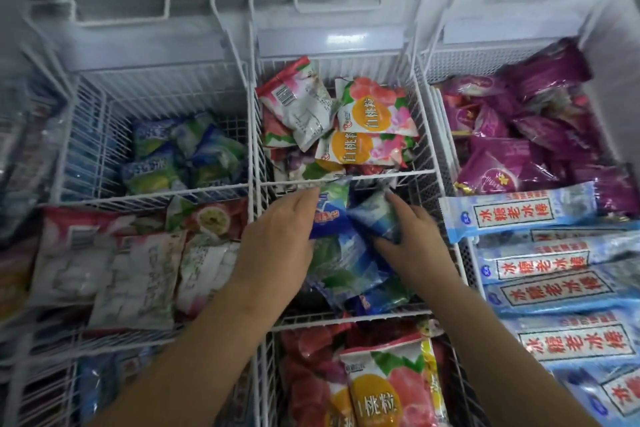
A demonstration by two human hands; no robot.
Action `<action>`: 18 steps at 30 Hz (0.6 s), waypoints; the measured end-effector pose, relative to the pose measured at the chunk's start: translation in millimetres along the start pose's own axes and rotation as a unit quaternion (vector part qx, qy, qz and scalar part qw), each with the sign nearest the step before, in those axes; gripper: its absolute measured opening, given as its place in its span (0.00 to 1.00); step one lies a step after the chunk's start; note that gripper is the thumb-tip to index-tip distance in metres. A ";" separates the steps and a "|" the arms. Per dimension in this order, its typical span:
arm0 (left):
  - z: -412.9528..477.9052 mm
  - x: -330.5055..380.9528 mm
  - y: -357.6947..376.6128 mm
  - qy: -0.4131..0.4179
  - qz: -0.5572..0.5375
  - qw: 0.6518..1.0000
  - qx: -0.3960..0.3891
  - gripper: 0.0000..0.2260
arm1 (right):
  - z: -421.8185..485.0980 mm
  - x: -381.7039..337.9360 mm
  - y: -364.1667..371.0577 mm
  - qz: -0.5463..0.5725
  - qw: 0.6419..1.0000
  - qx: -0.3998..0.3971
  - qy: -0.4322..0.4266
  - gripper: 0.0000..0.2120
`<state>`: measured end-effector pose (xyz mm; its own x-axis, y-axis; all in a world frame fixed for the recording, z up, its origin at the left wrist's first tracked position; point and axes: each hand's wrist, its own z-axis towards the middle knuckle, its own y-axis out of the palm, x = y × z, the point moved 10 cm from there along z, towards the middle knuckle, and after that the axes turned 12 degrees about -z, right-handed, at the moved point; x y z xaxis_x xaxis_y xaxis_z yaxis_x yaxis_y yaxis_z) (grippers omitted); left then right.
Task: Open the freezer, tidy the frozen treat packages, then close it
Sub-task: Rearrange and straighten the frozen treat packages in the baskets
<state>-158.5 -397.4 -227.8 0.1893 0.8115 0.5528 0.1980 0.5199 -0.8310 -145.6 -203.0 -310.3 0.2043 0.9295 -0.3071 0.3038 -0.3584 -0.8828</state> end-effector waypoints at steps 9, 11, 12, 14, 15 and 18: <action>-13.1 -126.0 -119.8 -0.151 -0.056 0.967 0.196 0.30 | -3.5 -164.3 -35.9 0.018 0.987 -0.008 -0.162 0.30; -11.0 -156.4 -136.0 -0.173 -0.059 0.957 0.227 0.27 | 3.4 -208.3 -35.6 0.001 0.977 -0.041 -0.210 0.28; -10.1 -169.2 -141.9 -0.184 -0.063 0.950 0.244 0.27 | 6.0 -223.2 -37.6 -0.006 0.972 -0.047 -0.230 0.27; -6.5 -190.8 -149.9 -0.205 -0.060 0.940 0.268 0.27 | 12.1 -244.4 -49.9 0.002 0.967 -0.040 -0.252 0.25; -2.8 -197.4 -151.6 -0.208 -0.053 0.937 0.274 0.27 | 16.5 -251.6 -58.6 0.020 0.967 -0.027 -0.254 0.25; 10.5 -208.5 -152.4 -0.201 -0.032 0.938 0.280 0.27 | 36.8 -278.6 -72.8 0.030 0.960 0.058 -0.272 0.29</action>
<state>-238.2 -643.0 -217.1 -0.2063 0.7508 0.6274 -0.3615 0.5373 -0.7620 -258.9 -432.6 -173.5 -0.3068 0.8268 -0.4715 0.1943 -0.4305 -0.8814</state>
